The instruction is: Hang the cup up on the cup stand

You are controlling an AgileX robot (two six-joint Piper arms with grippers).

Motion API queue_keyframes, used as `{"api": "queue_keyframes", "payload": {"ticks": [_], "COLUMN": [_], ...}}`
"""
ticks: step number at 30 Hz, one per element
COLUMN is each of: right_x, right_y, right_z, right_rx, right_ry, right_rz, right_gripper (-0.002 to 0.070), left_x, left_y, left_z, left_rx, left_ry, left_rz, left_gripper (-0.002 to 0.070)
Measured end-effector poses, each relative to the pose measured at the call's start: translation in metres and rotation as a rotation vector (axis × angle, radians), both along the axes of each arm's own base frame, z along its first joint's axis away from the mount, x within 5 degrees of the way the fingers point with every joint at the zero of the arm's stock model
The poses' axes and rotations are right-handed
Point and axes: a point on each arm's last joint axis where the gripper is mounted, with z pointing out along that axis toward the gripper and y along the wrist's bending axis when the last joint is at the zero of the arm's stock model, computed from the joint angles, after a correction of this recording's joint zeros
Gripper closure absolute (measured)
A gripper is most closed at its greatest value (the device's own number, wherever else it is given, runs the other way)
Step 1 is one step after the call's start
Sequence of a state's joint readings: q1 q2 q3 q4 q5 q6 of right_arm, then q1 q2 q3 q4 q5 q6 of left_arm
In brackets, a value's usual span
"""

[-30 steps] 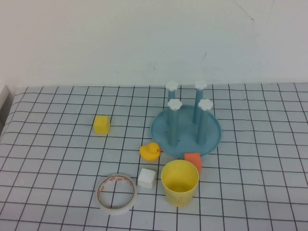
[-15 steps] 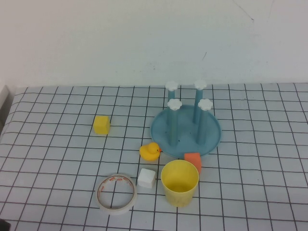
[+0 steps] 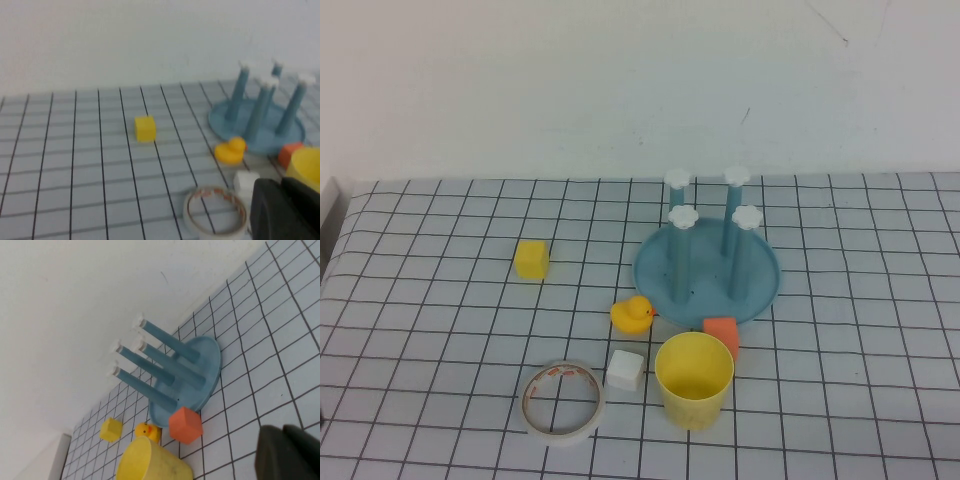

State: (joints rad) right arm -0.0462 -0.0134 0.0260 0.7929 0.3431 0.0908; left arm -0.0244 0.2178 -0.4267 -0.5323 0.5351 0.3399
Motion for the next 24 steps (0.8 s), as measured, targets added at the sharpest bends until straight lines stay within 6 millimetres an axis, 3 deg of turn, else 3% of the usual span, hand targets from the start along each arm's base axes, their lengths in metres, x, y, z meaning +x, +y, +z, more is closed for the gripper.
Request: {"api": "queue_keyframes", "payload": {"ticks": [7,12,16,24], "right_x": [0.0,-0.002,-0.002,-0.002], "right_y": [0.001,0.003,0.004,0.004], "right_z": [-0.001,-0.003,-0.004,-0.004], "right_rx": [-0.013,-0.021,-0.039,-0.047], "right_ry": [0.004,0.03,0.032,0.032], "right_rz": [0.01,0.041,0.053,0.057], "right_gripper": [0.0678,0.0678,0.0678,0.0678], "left_x": [0.042,0.083,0.121,0.158], "left_y": [-0.009,-0.01,-0.029,-0.086], "left_z": [0.045,0.062,0.055,0.03], "left_rx": [0.277,0.373,0.464,0.668], "left_ry": [0.307,0.409,0.513,0.681], "left_rz": [-0.222,-0.308,-0.447,-0.546], "left_gripper": [0.0675,0.0675,0.0675,0.0675]}}
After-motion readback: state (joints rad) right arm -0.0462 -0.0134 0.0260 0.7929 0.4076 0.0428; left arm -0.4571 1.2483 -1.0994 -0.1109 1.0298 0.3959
